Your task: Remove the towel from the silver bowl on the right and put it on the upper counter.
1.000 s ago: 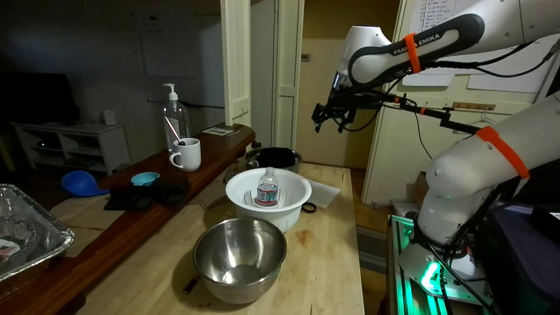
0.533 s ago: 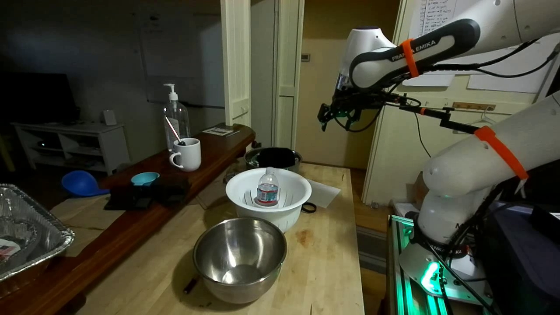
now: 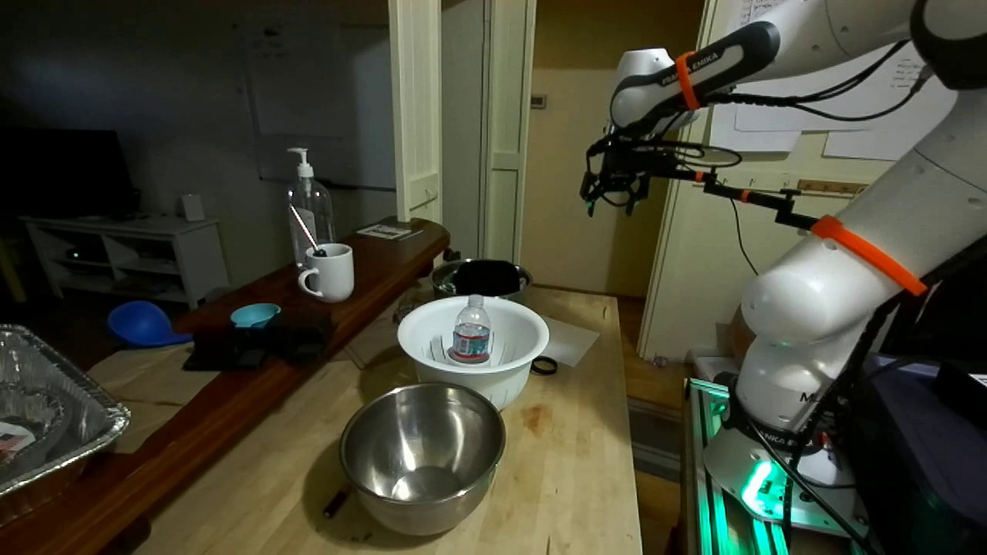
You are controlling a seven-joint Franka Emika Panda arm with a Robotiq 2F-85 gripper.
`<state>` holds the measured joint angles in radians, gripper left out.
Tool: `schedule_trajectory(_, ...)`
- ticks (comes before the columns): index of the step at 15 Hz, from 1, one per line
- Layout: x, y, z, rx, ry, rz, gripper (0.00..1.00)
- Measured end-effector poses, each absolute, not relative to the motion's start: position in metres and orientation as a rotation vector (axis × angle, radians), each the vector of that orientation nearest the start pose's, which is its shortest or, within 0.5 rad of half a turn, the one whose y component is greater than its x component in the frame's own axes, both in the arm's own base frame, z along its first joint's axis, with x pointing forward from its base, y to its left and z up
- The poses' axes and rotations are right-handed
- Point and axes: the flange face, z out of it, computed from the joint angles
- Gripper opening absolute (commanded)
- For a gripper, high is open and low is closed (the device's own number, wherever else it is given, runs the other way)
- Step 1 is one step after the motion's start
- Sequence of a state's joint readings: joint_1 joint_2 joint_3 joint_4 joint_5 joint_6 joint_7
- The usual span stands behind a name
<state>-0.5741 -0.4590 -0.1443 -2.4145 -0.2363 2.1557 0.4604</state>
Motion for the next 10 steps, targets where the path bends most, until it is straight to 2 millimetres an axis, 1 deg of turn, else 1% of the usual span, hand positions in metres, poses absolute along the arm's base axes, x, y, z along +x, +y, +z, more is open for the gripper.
schedule_trajectory(2, 0.337, -0.314, 0.501, -2.936, 1.629, -0.235, 1.00)
schedule_trajectory(4, 0.366, -0.320, 0.509, -3.057, 1.531, -0.223, 1.00)
schedule_trajectory(7, 0.408, -0.314, 0.523, -3.196, 1.376, -0.253, 1.00)
schedule_trajectory(9, 0.426, -0.308, 0.529, -3.223, 1.343, -0.284, 1.00)
schedule_trajectory(10, 0.430, -0.307, 0.530, -3.227, 1.335, -0.290, 1.00)
